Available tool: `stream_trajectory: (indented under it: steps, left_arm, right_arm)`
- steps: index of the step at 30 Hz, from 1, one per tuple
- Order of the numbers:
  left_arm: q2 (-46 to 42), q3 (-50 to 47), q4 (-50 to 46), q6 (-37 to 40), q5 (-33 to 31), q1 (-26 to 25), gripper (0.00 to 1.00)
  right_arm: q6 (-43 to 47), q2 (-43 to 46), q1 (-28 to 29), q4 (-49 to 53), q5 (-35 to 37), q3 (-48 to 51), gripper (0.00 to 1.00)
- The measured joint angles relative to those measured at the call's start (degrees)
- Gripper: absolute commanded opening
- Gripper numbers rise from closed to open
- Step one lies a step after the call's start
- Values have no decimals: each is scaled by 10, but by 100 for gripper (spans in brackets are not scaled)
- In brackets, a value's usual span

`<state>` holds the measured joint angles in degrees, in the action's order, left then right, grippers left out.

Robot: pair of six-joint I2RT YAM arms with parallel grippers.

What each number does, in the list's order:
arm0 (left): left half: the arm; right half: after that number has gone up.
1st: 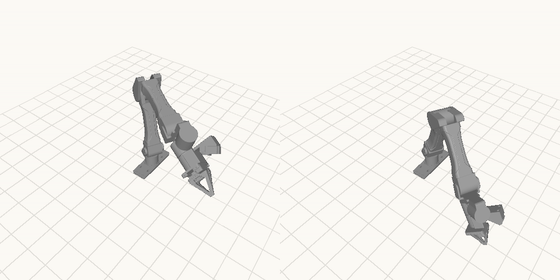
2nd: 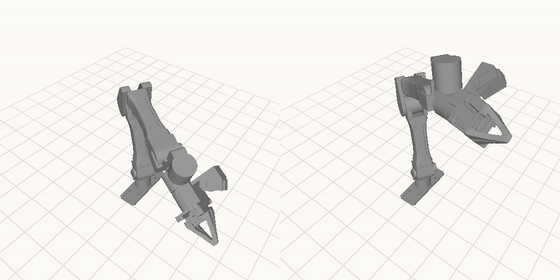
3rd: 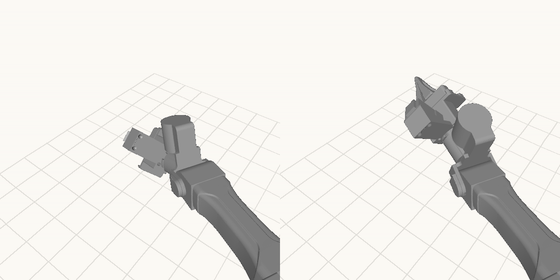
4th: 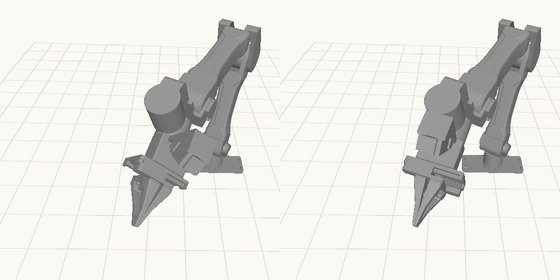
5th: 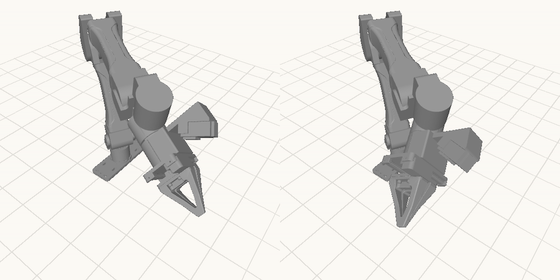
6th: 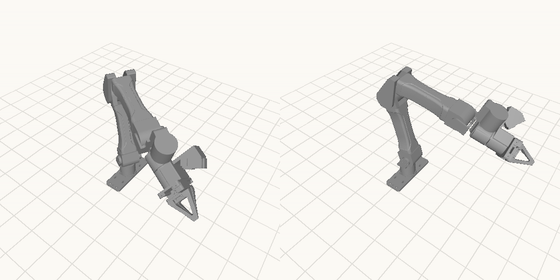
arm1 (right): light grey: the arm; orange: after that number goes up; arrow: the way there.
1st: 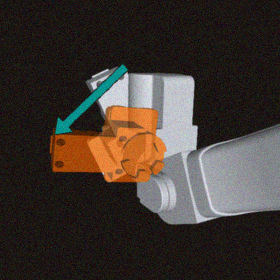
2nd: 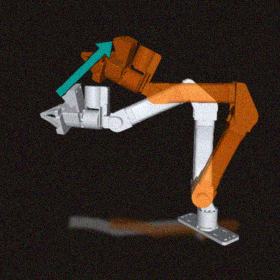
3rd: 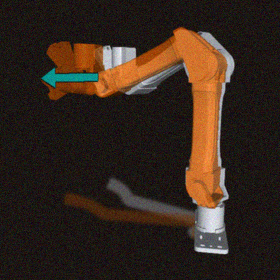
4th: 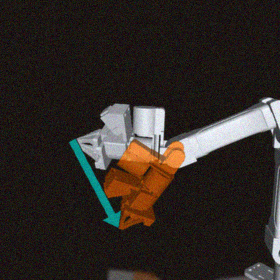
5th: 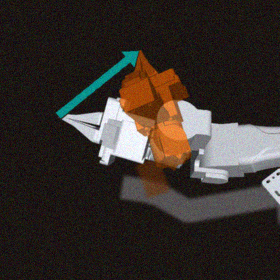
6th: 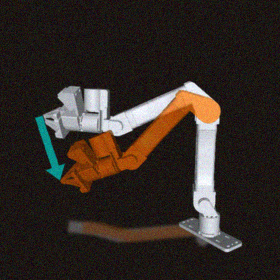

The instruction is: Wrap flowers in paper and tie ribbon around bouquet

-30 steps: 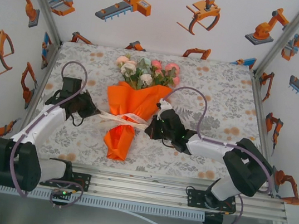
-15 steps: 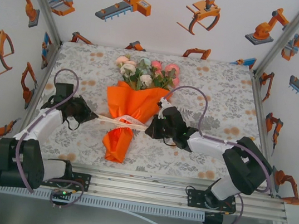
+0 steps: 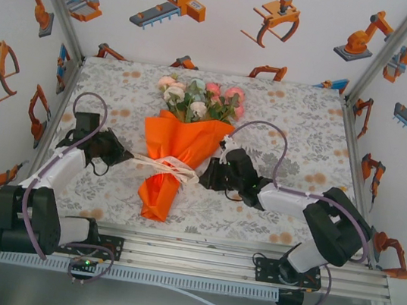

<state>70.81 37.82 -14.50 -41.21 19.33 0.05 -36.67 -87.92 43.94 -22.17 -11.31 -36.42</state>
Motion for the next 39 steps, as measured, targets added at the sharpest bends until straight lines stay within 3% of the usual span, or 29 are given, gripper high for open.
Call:
stream_trajectory:
  steps: [5, 14, 29, 39]
  left_arm:
    - [3, 0, 3, -1, 1, 0, 0]
    - [4, 0, 4, -1, 2, 0, 0]
    - [12, 0, 8, -1, 2, -1, 0]
    - [12, 0, 8, -1, 2, -1, 0]
  right_arm:
    - [-14, -9, 0, -40, -5, 0, 36]
    - [-38, -43, 0, -99, -43, 0, 52]
    - [-66, -108, 19, -176, -86, -1, 65]
    - [-86, -108, 23, -228, -88, -1, 66]
